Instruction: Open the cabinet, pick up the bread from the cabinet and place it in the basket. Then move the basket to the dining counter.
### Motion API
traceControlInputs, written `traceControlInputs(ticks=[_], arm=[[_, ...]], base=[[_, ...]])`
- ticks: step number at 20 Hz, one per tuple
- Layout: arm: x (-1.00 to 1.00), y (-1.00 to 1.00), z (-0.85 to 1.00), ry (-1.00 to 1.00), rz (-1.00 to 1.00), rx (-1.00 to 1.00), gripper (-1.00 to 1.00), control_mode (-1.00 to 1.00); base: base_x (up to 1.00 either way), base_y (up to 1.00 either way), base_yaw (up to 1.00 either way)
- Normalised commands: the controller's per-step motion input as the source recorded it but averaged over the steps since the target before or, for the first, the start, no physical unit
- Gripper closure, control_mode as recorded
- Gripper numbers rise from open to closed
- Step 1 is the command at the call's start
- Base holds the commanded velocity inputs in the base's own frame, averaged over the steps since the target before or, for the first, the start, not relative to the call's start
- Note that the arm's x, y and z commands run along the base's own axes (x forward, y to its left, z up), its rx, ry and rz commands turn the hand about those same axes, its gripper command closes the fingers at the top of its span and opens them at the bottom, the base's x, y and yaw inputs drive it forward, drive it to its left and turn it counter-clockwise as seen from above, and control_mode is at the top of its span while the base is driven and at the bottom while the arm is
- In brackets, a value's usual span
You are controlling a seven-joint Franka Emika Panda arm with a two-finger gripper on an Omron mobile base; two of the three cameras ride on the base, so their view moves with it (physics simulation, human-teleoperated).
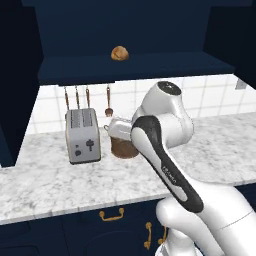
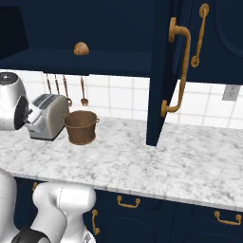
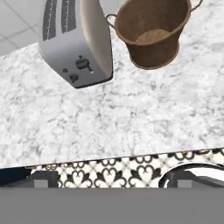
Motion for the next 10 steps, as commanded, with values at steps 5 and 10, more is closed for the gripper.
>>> traceControlInputs(ticks=[5, 10], arm=[[0.00, -0.85, -0.48, -0.56, 0.33, -0.62, -1.00, -1.00], [0.06, -0.21, 0.80, -0.37, 0.10, -0.16, -1.00, -1.00]], base=[[0.00, 0.00, 0.00], [0.00, 0.00, 0.00]])
